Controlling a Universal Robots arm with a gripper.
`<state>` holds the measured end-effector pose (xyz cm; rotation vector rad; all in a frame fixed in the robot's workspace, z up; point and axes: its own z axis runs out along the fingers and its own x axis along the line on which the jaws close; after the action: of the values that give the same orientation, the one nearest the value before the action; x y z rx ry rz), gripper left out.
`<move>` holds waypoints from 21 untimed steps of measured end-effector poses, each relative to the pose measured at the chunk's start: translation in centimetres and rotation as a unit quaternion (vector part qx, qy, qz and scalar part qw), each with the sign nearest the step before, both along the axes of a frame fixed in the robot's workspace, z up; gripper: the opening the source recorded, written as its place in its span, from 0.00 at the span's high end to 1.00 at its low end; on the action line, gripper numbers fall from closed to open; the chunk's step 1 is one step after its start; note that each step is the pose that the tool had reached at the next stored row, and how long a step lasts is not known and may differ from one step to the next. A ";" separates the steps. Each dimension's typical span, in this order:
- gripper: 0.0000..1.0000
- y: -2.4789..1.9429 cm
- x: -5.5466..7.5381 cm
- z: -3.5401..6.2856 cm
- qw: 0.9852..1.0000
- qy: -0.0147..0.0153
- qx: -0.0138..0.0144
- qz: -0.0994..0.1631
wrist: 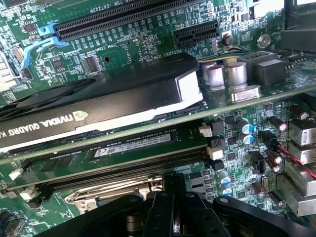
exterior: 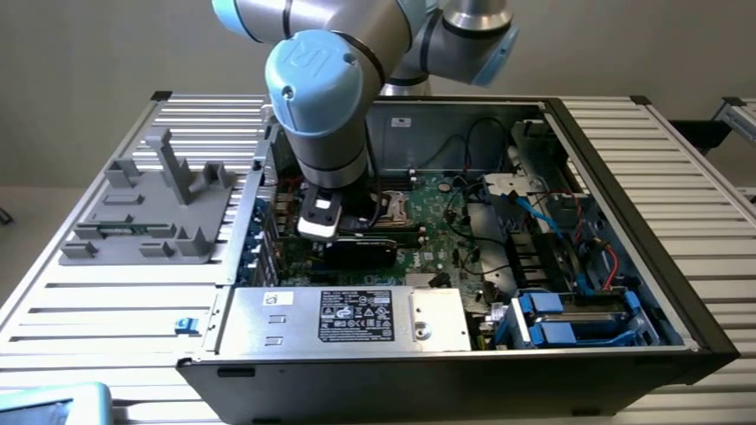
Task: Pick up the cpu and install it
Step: 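Install the second cpu locking lever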
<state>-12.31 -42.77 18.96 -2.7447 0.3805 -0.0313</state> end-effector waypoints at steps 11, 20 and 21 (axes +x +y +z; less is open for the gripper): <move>0.89 -0.07 0.1 3.85 1.000 0.000 0.000 0.000; 0.89 1.24 0.4 4.39 0.999 0.000 -0.034 0.000; 0.89 1.44 0.4 4.39 0.999 0.000 -0.040 0.000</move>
<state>-11.88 -41.33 23.35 -2.8229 0.3869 -0.0467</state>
